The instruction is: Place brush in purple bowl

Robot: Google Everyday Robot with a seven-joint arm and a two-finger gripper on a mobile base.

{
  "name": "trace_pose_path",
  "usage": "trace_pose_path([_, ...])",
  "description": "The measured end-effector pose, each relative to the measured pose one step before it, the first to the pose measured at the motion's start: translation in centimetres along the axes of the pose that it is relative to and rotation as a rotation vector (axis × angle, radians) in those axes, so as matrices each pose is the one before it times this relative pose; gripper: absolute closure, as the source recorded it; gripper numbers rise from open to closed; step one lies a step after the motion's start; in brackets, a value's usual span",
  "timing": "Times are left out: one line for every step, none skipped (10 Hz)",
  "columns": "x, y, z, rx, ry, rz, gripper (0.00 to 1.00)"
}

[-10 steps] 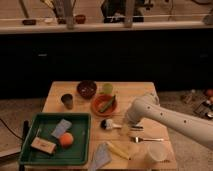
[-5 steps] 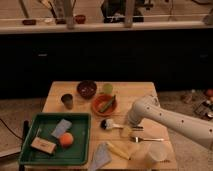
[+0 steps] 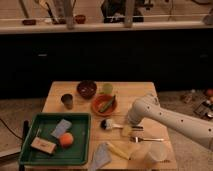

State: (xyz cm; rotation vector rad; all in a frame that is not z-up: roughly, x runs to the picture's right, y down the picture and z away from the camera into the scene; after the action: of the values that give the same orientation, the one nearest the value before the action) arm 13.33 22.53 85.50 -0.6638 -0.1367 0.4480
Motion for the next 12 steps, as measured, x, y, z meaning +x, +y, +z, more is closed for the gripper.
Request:
trace_pose_path([-0.118,-0.145,-0.330,0.00302,-0.00292,0.00115,0.90])
trace_pose_path([0.142,0.602,0.065,-0.01018,0.00673,-0.00719,0.98])
trace_pose_path([0.040,0.034,-0.158,-0.00121,0.00178,-0.00157,1.00])
trace_pose_path([0.210,-0.057,-0.124,0.00088,0.00286,0.00182,1.00])
trace_pose_path([0.005,-0.008,-0.005,0.00017,0.00011,-0.00008,1.00])
trace_pose_path([0.023,-0.028,-0.016,0.00014,0.00036,0.00073,1.00])
trace_pose_path([-0.014,-0.041,-0.008,0.00093,-0.00061,0.00018,1.00])
trace_pose_path([0.015,-0.031,-0.009,0.00066,-0.00013,0.00046,1.00])
trace_pose_path([0.053,-0.003,-0.050,0.00124,-0.00067,0.00066,1.00])
trace_pose_path([0.271,-0.145,-0.391,0.01344,0.00020,-0.00950,1.00])
trace_pose_path([-0.239,-0.211,-0.726,0.01758,-0.01216,-0.00708,1.00])
trace_pose_path([-0.451,-0.241,-1.483,0.02481,-0.01706,-0.01549,1.00])
